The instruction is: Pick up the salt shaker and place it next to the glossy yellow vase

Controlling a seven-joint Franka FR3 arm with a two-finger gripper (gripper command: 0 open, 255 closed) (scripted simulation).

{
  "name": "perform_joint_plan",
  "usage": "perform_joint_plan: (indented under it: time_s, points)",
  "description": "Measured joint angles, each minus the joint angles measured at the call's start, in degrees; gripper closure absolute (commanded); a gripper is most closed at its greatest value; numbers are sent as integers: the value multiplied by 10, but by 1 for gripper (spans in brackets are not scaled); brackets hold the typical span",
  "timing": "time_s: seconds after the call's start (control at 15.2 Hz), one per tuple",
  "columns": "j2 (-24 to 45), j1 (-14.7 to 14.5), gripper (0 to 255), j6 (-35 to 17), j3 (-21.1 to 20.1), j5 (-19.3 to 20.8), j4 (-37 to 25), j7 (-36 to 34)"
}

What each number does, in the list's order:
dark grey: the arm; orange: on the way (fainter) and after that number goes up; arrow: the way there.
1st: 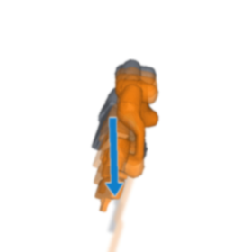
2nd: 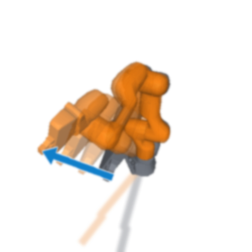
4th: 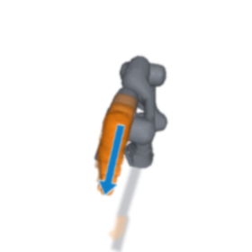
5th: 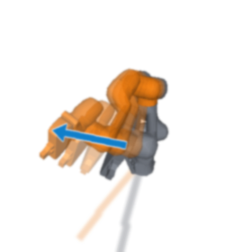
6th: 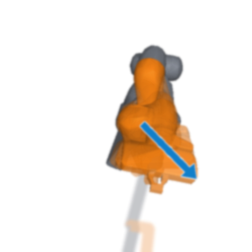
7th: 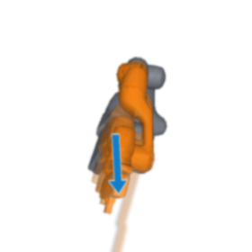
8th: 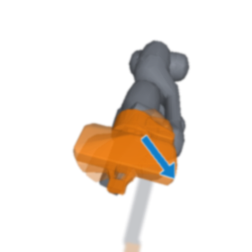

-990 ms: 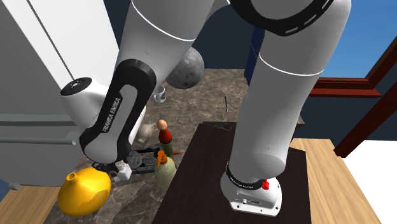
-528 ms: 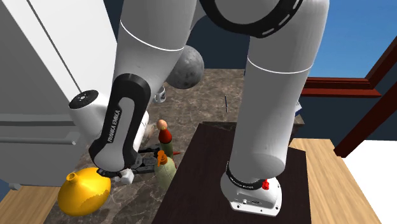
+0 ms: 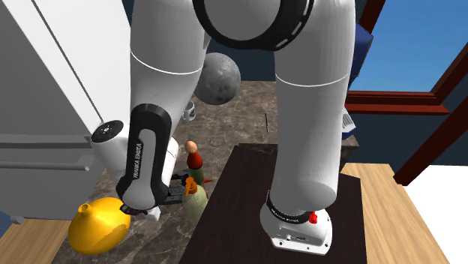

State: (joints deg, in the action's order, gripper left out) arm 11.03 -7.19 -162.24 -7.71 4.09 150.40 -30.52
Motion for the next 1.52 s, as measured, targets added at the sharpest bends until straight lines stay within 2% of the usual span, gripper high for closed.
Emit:
perform_joint_plan:
  time_s: [0.46,0.86,0.92,1.32,1.52]
  points:
    - [66,-16,255,-54,21,27,-12,-22]
    - [73,-18,255,-60,23,30,-13,-23]
    - [73,-18,0,-60,24,30,-13,-24]
    - [73,-18,0,-60,24,30,-13,-24]
    - [21,-4,0,-18,4,10,-4,-10]
